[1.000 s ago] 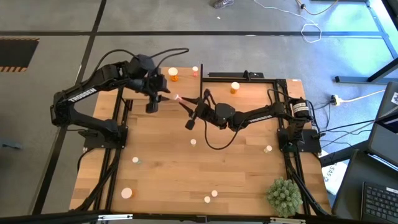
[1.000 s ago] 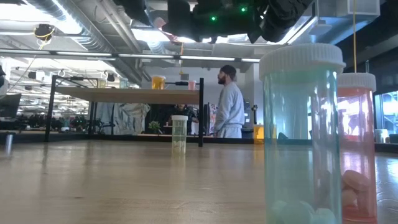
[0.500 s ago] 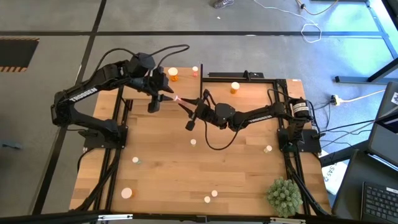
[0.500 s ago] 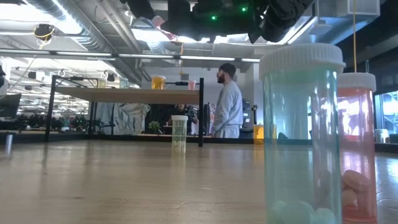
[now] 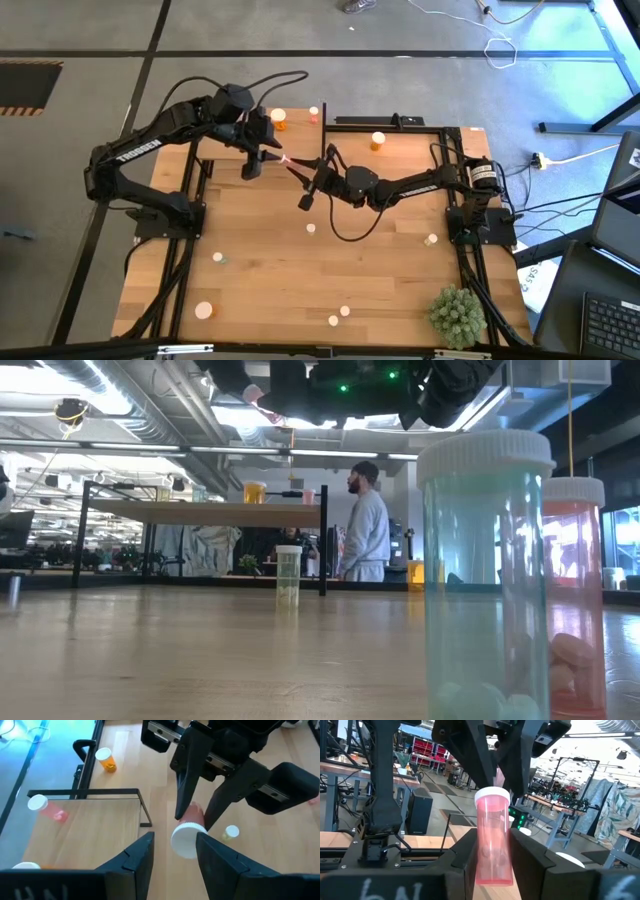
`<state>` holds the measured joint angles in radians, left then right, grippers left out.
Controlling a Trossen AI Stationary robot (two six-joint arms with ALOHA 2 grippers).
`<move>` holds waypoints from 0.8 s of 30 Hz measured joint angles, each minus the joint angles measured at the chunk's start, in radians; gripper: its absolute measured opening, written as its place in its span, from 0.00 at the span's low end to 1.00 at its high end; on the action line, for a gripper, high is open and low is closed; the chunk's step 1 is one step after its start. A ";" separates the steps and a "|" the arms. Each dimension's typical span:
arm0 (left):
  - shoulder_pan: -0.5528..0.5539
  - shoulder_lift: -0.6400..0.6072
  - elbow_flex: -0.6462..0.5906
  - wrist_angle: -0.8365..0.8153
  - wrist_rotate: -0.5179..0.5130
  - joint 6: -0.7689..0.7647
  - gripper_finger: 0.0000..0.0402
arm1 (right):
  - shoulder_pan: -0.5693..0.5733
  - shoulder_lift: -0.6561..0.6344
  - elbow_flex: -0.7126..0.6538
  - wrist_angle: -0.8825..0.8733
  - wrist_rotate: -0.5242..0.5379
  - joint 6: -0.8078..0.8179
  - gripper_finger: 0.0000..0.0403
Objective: Pick and place medicine bottles onto shelf by color
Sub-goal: Put the top red pill bottle on the shelf aligned with the red pill bottle on the shelf
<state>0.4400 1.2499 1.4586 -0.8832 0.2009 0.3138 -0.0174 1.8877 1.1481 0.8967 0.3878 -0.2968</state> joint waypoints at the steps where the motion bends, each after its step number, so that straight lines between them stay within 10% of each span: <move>1: 0.000 0.000 0.000 -0.002 0.001 0.000 0.35 | 0.000 0.000 0.000 0.000 0.000 0.000 0.26; 24: 0.000 -0.001 0.000 -0.023 0.089 -0.024 0.35 | 0.000 0.000 0.000 0.005 0.002 0.000 0.26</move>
<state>0.4400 1.2491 1.4586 -0.9062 0.2901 0.2897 -0.0177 1.8877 1.1481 0.9016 0.3893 -0.2966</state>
